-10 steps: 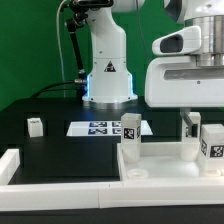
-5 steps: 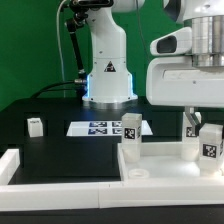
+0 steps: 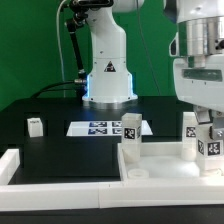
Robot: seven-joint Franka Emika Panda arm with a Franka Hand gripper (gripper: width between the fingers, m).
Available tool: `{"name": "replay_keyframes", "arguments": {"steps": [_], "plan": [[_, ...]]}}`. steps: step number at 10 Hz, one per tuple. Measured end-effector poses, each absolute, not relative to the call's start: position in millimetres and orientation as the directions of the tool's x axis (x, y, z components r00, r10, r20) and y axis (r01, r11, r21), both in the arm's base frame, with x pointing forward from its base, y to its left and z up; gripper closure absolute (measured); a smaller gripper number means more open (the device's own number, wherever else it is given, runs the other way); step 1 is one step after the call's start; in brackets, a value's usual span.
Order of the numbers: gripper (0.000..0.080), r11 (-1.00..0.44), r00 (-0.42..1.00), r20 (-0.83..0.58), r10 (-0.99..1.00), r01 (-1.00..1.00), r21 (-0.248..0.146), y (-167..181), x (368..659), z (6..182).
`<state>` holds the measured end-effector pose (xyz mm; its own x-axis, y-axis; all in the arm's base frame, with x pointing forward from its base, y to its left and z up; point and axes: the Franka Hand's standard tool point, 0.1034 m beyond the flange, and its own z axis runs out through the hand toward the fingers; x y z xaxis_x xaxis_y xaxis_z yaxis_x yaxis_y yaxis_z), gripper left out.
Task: Assemble square table
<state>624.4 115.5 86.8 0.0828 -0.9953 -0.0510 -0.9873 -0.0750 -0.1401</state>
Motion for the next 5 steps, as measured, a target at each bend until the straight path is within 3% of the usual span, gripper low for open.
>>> {"name": "replay_keyframes", "arguments": {"steps": [2,3,4,5], "plan": [[0.0508,-0.084,0.091,-0.049,-0.995,-0.987,-0.140,116.1,624.4,86.8],[0.0508,-0.209,0.214,-0.019,-0.977,-0.968,-0.141,115.3,624.5,86.2],[0.0277,-0.429,0.427,0.040,-0.903,-0.894,-0.134,115.6,625.9,86.6],[0.0277,-0.555,0.551,0.064,-0.832,-0.821,-0.135,116.3,626.9,87.8]]}}
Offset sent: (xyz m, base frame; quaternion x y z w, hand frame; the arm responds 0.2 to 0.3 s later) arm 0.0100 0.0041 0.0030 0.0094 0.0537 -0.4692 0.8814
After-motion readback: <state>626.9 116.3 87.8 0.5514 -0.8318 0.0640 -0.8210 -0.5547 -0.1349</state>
